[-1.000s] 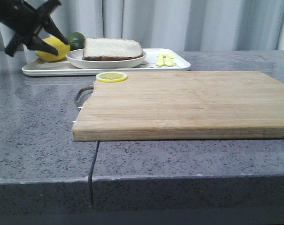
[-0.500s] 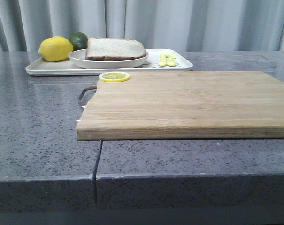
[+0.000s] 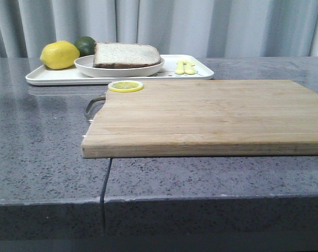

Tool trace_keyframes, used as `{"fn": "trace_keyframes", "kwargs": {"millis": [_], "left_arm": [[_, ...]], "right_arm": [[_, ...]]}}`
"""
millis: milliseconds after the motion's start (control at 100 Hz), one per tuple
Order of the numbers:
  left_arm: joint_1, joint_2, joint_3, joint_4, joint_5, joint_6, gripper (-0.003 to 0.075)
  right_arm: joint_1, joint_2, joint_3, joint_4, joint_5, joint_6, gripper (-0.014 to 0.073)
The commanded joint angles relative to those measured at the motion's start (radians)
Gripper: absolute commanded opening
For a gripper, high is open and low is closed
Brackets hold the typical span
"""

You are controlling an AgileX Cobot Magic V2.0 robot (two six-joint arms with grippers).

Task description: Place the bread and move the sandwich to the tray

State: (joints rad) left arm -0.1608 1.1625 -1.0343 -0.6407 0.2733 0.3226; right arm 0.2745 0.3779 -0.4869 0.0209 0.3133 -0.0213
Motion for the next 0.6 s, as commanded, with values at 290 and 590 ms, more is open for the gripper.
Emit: {"fn": "trace_keyframes", "kwargs": {"millis": [290,590], "left_arm": [[-0.031,-0.513,0.491,0.014,-0.289,0.011,0.0261],[-0.031,-0.864,0.715,0.045,-0.248,0.011,0.0261]], "right_arm": [[-0.005,-0.006,-0.013,-0.068,-0.073,-0.008,0.0397],[-0.005,-0.184,0.049,-0.076,-0.02,-0.008,0.0397]]}}
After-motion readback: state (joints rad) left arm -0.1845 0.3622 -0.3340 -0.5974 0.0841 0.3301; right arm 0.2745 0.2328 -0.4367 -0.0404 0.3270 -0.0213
